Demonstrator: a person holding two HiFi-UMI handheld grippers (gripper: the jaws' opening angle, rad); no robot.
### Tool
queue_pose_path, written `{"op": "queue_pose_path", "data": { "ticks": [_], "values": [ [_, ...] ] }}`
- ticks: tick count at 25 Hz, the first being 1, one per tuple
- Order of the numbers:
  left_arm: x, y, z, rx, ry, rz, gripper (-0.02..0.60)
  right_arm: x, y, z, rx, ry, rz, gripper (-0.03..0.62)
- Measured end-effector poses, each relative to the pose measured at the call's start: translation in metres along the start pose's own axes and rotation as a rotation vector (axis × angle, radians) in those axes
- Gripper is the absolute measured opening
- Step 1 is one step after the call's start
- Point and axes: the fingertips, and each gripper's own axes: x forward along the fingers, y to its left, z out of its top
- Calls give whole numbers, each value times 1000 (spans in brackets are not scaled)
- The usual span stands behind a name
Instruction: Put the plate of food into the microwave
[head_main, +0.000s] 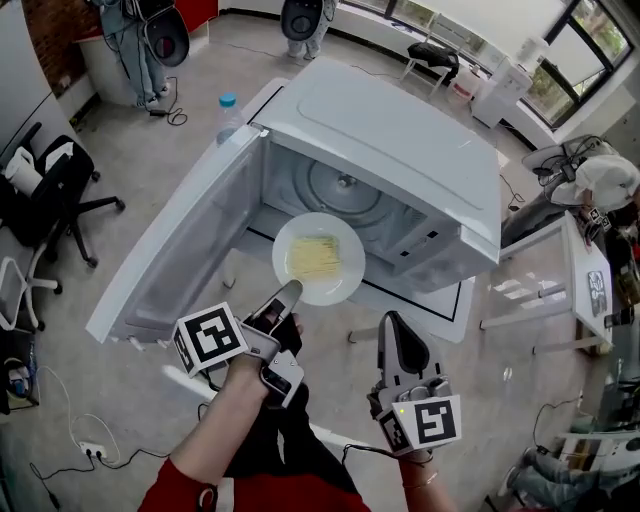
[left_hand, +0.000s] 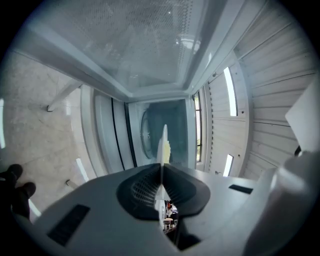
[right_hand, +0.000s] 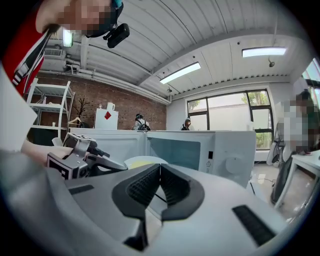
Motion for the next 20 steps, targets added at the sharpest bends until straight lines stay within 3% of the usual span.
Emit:
{"op": "queue_pose_path", "data": {
  "ticks": [4,10,20],
  "values": [
    [29,8,5,25,-33,13,23,14,-14,-8,-23,14,19,15],
    [78,12,24,22,-96,-38,23,36,-24,-34,-31,80,4,15],
    [139,15,64,19,-102,-43,25,85,-27,-27,-113,18,32,15]
  ]
}}
